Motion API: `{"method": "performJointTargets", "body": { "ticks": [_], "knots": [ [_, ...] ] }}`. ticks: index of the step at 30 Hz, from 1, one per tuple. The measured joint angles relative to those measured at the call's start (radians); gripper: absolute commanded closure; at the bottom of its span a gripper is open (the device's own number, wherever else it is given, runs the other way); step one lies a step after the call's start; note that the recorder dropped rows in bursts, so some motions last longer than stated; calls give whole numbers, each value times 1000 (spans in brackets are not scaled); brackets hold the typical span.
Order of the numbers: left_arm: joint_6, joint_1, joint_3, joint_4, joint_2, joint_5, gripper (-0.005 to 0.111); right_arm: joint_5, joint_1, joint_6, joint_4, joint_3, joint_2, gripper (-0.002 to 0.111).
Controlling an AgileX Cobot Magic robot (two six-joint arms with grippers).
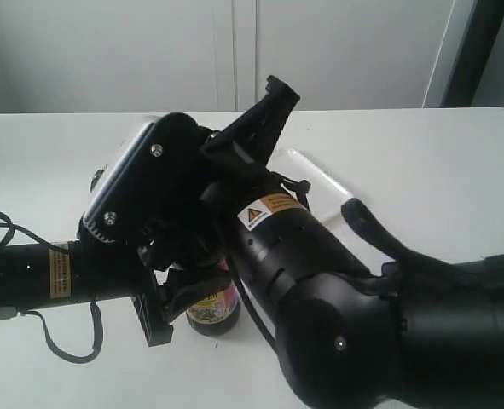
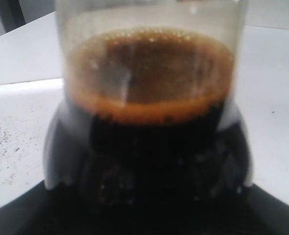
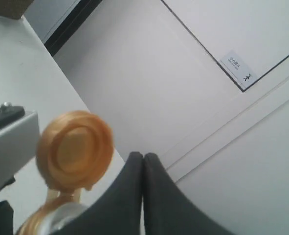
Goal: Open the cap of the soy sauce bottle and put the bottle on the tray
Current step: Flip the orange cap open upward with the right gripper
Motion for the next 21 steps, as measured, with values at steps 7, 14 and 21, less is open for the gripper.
{"method": "performJointTargets", "body": {
  "ticks": [7,14,21],
  "knots": [
    [6,0,0,0,0,2,106,65,0,0,3,-85,26,108],
    [11,0,0,0,0,2,106,67,-2,22,33,-115,25,108],
    [11,0,0,0,0,2,106,293,-105,183,31,-118,-45,108]
  ]
}}
